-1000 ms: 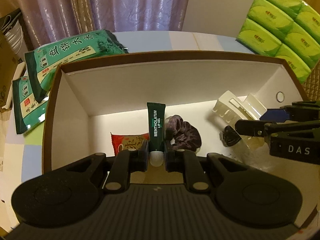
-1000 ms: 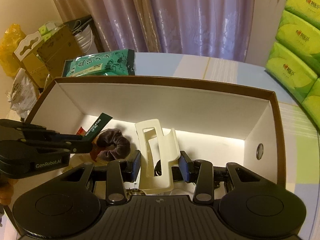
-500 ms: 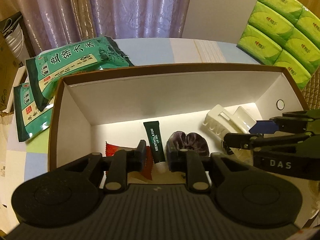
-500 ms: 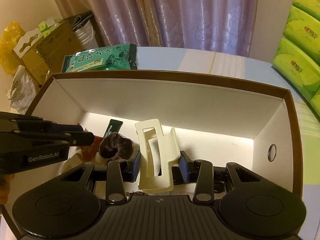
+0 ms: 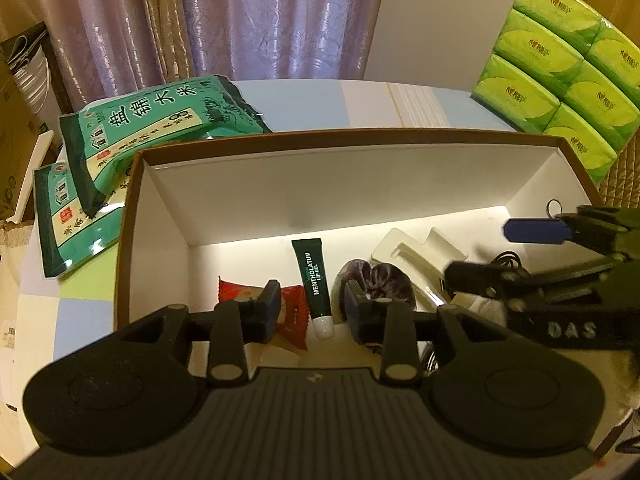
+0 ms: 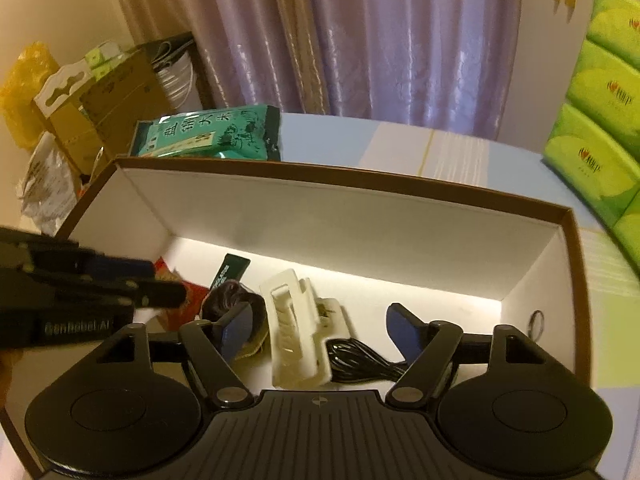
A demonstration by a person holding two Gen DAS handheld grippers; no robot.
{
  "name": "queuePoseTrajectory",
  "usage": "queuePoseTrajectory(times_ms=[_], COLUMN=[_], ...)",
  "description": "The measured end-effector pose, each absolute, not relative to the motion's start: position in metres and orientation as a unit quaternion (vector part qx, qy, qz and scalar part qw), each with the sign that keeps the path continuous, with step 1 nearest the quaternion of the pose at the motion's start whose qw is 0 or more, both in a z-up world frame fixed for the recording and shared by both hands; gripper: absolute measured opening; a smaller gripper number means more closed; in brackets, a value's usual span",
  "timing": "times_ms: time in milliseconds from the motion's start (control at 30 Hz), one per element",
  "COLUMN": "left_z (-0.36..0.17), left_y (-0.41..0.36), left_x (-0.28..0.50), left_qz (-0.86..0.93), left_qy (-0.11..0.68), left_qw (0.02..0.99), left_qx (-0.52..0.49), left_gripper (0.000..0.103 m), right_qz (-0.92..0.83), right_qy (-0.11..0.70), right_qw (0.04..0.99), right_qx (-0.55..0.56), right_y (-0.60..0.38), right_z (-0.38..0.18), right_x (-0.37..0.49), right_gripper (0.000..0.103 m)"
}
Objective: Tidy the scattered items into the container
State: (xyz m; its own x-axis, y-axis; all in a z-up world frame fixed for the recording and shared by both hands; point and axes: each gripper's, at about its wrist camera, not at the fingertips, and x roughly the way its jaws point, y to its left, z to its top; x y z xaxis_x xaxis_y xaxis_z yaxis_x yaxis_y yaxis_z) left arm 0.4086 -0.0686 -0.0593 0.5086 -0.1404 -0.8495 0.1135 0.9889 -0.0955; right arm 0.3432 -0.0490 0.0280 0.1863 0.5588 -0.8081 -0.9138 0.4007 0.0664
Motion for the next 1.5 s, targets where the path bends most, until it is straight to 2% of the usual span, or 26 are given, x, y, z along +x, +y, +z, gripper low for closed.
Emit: queuePoseTrajectory(times_ms=[233,400,767,833,900,1033,1133,1500], left_z=[-0.048,-0.035,-0.005,0.002,0.009,0.023,0.033,0.061], left_y=[-0.073,-0.077,-0.081,-0.081,-0.081,-0.081,-0.082,-0.081], left_x=[0.4,0.39,0.352,0.342,0.332,0.311,0.293,0.237], left_qz=[-0.065,-0.059,-0.044,-0.039,-0.035,-0.032,-0.03,-0.011], left_qy=[0.476,0.461,0.426,0.417,0.406,0.386,0.369,0.341], left_qw=[0.877,0.885,0.904,0.908,0.913,0.922,0.929,0.94], left_qx=[-0.003,-0.002,0.008,0.009,0.009,0.009,0.013,0.018], left_gripper=[0.043,0.064,0.08,0.083,0.089,0.093,0.099,0.1], right_qz=[0.502,0.512,0.489,0.482,0.473,0.452,0.443,0.424], right_qy=[0.387,0.377,0.34,0.341,0.345,0.346,0.342,0.338], right_qw=[0.746,0.749,0.781,0.786,0.792,0.806,0.814,0.83], right_qx=[-0.204,-0.187,-0.188,-0.184,-0.173,-0.161,-0.157,-0.132], right_y=[-0.074,-0.089,-0.127,-0.133,-0.14,-0.154,-0.164,-0.194], right_z=[0.038,0.054,0.071,0.073,0.076,0.084,0.09,0.104], right_x=[0.336,0.329,0.29,0.285,0.281,0.272,0.264,0.215], right_gripper=[0.093,0.101,0.101,0.101,0.101,0.101,0.101,0.101])
